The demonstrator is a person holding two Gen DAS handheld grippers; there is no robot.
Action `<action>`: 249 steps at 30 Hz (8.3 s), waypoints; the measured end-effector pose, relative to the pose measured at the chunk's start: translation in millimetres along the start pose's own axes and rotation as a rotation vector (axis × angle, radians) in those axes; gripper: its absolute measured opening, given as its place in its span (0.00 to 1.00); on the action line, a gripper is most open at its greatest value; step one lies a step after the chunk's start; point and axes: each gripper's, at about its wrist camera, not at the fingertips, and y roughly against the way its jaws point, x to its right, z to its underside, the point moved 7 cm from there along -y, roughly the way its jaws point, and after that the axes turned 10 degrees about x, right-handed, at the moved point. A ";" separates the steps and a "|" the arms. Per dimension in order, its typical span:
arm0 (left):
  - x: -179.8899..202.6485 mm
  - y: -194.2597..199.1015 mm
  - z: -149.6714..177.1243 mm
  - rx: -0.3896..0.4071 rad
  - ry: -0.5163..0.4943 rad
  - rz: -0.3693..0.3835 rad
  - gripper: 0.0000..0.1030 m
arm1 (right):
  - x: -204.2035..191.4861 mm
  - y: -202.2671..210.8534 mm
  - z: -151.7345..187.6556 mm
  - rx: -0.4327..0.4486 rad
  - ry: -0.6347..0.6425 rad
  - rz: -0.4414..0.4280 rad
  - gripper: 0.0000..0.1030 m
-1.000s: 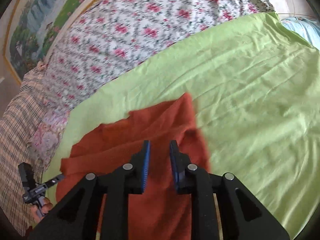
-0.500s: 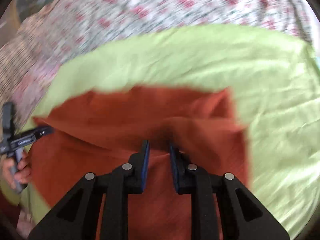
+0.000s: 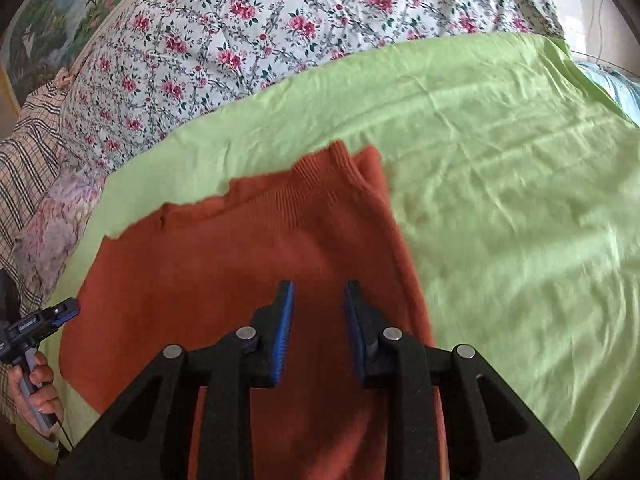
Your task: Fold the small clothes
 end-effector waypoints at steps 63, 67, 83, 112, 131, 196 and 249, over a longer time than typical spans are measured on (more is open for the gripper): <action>172.4 13.1 -5.7 0.133 -0.152 0.160 0.07 | -10.8 64.6 8.9 0.031 -0.180 -0.251 0.50; 224.5 -10.9 19.1 0.090 -0.256 0.230 0.06 | -13.2 51.8 -7.5 -0.008 -0.212 -0.321 0.50; 232.8 -29.5 61.4 0.031 -0.356 0.227 0.06 | -126.8 -88.5 -3.5 -0.388 -0.119 -0.494 0.61; 374.2 -44.5 112.0 -0.094 -0.472 0.432 0.07 | 11.1 -24.1 -45.3 -0.170 -0.036 -0.295 0.13; 294.9 -16.8 84.3 -0.118 -0.342 0.448 0.76 | 31.1 7.4 -33.7 -0.117 0.008 -0.164 0.73; -54.7 44.2 24.2 0.022 0.218 0.121 0.49 | -224.6 -60.3 81.6 -0.359 0.075 -0.465 0.41; 1.7 111.6 126.0 0.025 -0.194 -0.070 0.65 | -216.2 36.6 147.1 -0.339 0.224 -0.421 0.05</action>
